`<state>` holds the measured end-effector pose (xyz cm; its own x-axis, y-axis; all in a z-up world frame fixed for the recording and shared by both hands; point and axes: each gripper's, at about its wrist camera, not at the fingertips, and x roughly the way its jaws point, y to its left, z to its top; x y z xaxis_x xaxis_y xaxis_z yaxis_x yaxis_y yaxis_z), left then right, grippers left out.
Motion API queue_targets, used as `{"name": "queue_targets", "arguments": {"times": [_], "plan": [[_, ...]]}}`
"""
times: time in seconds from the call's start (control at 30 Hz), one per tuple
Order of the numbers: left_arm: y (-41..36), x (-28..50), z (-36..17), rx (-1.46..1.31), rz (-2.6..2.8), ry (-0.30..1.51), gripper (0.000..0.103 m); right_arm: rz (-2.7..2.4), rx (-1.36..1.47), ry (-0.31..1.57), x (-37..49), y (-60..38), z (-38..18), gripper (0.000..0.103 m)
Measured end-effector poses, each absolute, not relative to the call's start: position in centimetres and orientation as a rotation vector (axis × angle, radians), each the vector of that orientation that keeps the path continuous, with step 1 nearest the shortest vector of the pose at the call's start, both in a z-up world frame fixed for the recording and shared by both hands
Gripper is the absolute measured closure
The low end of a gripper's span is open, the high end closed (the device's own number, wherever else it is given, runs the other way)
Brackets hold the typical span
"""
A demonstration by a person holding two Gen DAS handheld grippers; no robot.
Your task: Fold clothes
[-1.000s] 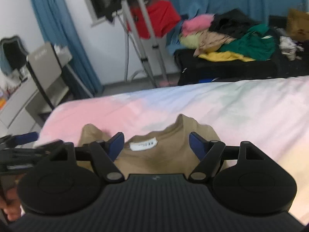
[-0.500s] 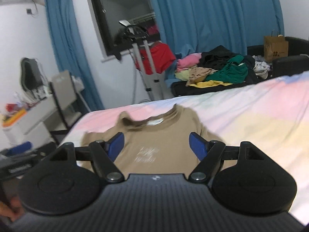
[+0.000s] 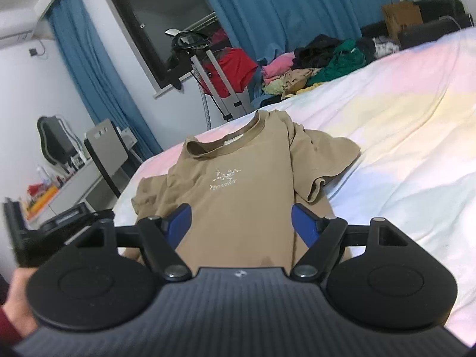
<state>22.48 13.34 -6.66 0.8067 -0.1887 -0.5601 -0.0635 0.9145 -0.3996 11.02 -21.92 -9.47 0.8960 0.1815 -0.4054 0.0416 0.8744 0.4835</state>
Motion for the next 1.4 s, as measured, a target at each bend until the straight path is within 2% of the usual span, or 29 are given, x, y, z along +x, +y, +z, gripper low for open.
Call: {"name": "queue_targets", "arguments": {"times": [0.2,0.27,0.3,0.33,0.4,0.47,0.5,0.53,0.67,0.77,0.8,0.83,0.87,0.93,0.97,1.0,1.13,1.4], "plan": [[19.2,30.6,-9.7,-0.676,0.038,0.636,0.006,0.090,0.540,0.540,13.4,-22.0,-12.3,0.027],[19.6,33.3,-10.8,-0.665,0.061,0.658,0.015,0.084,0.528,0.544,13.9,-22.1,-12.6,0.027],[19.6,34.6,-11.2,-0.652,0.067,0.667,0.024,0.080,0.515,0.540,14.1,-22.0,-12.7,0.027],[19.5,35.8,-11.4,-0.636,0.070,0.668,0.029,0.076,0.502,0.535,14.2,-21.8,-12.7,0.027],[19.2,38.1,-11.7,-0.605,0.067,0.665,0.033,0.068,0.475,0.525,14.6,-21.6,-12.8,0.027],[18.2,39.7,-11.7,-0.548,0.001,0.657,0.057,0.060,0.448,0.516,15.0,-21.4,-12.8,0.027],[17.4,40.5,-11.7,-0.493,-0.022,0.669,0.091,0.056,0.435,0.511,15.2,-21.3,-12.9,0.027],[16.2,41.2,-11.7,-0.400,-0.014,0.697,0.098,0.052,0.421,0.506,15.4,-21.1,-12.9,0.027],[13.6,42.6,-9.5,-0.076,0.052,0.743,0.098,0.024,0.365,0.477,15.8,-20.6,-12.9,0.027],[12.3,43.3,-6.4,0.225,0.162,0.649,0.098,-0.016,0.318,0.439,15.4,-20.3,-12.8,0.027],[11.7,43.6,-5.4,0.330,0.210,0.605,0.096,-0.027,0.307,0.432,15.4,-20.2,-12.8,0.027],[11.4,43.7,-4.6,0.405,0.254,0.566,0.090,-0.033,0.311,0.438,15.5,-20.4,-12.9,0.027],[11.4,43.7,-4.0,0.416,0.285,0.541,0.086,-0.037,0.318,0.445,15.6,-20.5,-13.1,0.027],[11.6,42.9,-3.4,0.382,0.288,0.522,0.065,-0.044,0.329,0.458,15.8,-20.8,-13.3,0.027],[11.8,42.2,-3.3,0.361,0.286,0.530,0.058,-0.045,0.327,0.456,15.7,-20.9,-13.3,0.027],[12.0,41.5,-3.2,0.340,0.283,0.537,0.045,-0.045,0.324,0.454,15.7,-20.9,-13.3,0.027],[14.0,36.3,-3.3,0.197,0.151,0.629,0.042,-0.034,0.326,0.446,15.6,-21.2,-13.0,0.027],[20.3,18.7,-5.7,-0.089,-0.089,0.904,0.035,-0.028,0.380,0.447,14.0,-22.3,-12.3,0.027]]}}
